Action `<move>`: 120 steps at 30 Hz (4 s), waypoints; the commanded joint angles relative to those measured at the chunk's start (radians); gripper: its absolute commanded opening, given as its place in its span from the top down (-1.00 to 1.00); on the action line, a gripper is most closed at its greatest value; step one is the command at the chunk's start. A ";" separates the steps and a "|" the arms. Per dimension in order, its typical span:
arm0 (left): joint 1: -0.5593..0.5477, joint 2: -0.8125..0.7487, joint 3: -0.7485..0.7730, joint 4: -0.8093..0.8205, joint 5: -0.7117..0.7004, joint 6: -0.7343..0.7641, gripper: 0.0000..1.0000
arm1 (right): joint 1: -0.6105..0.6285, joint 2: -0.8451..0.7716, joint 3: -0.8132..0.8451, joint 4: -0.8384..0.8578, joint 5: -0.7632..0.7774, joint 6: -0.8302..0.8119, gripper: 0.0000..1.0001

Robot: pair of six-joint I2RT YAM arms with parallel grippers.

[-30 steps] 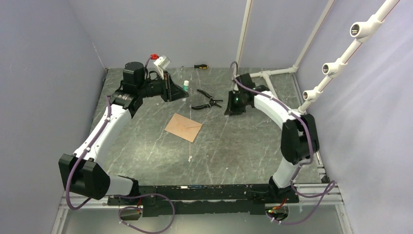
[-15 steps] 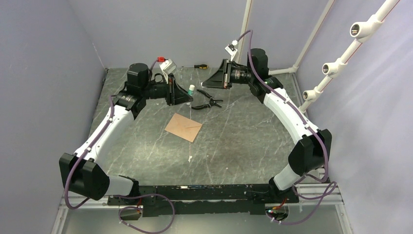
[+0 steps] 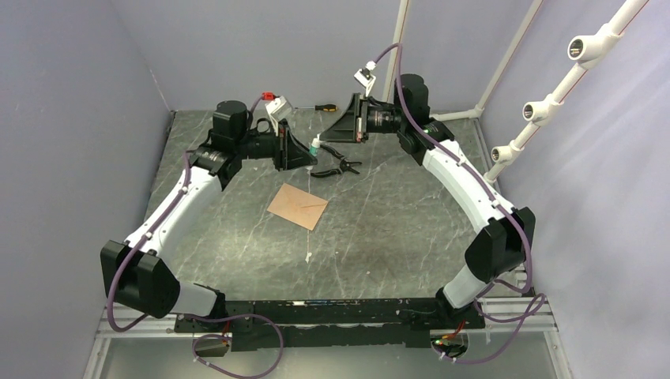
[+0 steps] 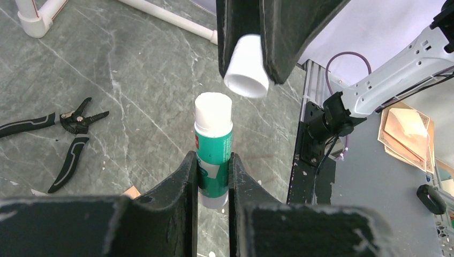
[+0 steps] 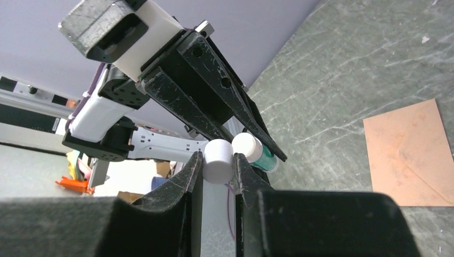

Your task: Place the letter into the envelope and seal it

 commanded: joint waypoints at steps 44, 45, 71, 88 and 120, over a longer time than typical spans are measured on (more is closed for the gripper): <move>-0.173 0.155 0.401 -0.692 -0.267 0.785 0.95 | 0.129 0.188 0.231 -0.669 -0.013 -0.491 1.00; -0.175 0.149 0.394 -0.665 -0.268 0.777 0.95 | 0.132 0.193 0.229 -0.678 -0.005 -0.492 1.00; -0.176 -0.064 -0.012 -0.018 -0.348 0.498 0.95 | 0.188 0.203 0.214 -0.660 0.209 -0.365 0.95; -0.176 0.003 0.081 0.186 -0.392 0.664 0.95 | 0.236 0.299 0.208 -0.821 0.215 -0.409 1.00; -0.176 0.114 0.316 0.369 -0.347 0.607 0.95 | 0.289 0.373 -0.020 -0.790 0.375 -0.410 1.00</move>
